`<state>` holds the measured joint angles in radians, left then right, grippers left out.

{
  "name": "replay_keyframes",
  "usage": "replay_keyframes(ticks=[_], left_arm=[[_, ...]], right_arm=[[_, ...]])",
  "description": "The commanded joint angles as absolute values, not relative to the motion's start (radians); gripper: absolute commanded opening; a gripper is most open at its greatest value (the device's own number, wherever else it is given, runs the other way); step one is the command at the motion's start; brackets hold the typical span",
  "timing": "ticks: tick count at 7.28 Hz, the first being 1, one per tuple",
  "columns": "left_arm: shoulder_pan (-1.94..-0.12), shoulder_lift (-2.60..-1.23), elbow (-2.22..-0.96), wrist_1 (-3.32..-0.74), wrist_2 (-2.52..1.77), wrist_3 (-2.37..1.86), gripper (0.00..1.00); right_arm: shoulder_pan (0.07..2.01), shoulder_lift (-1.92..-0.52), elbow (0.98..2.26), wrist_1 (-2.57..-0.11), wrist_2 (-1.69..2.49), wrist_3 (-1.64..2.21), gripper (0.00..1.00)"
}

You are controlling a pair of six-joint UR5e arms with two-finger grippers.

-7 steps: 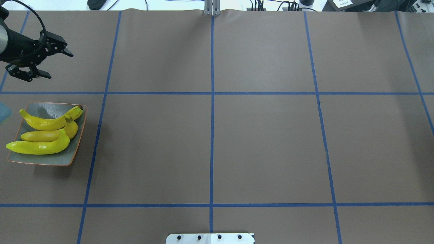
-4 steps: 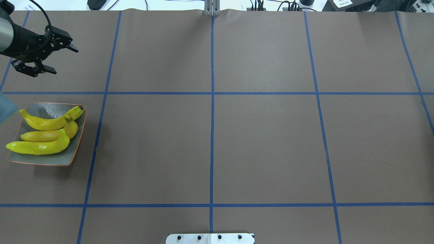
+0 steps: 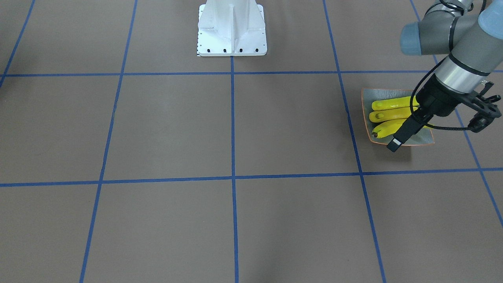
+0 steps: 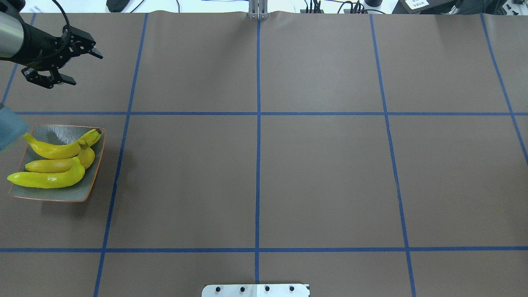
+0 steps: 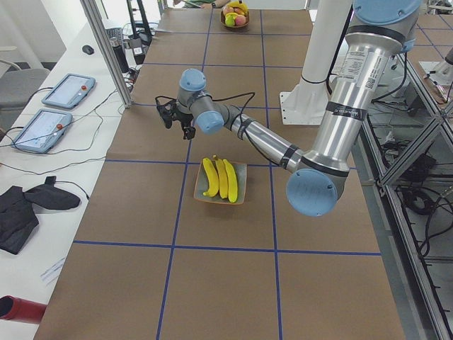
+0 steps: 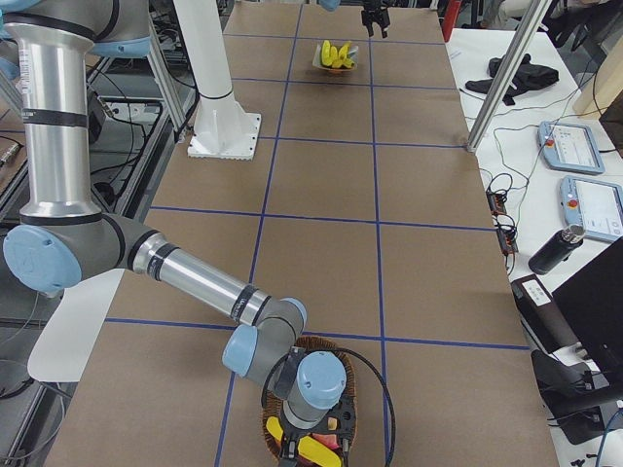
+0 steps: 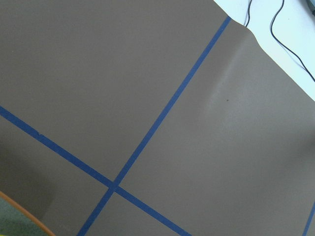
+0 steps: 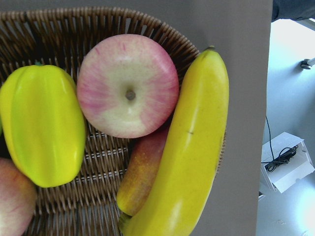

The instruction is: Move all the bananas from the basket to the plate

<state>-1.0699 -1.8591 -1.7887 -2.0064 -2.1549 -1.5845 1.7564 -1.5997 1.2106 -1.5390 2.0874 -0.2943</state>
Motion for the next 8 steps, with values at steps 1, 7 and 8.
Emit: replay_keyframes(ticks=[1,7,8], left_arm=[[-1.069,-1.859,-1.787,-2.006,-2.154,-1.585,1.00],[-1.052,-1.859,-1.787,-2.006,-2.119,-1.585,1.00],[-1.052,-1.859,-1.789,-2.006,-2.118,-1.585,1.00]], right_arm=[[1.756,-1.597,1.195,-1.525,2.095,-0.261,1.00],[1.746,-1.588,1.160,-1.522,2.105,-0.232,1.00],[1.741,-1.588,1.154,-1.508,2.106,-0.232,1.00]])
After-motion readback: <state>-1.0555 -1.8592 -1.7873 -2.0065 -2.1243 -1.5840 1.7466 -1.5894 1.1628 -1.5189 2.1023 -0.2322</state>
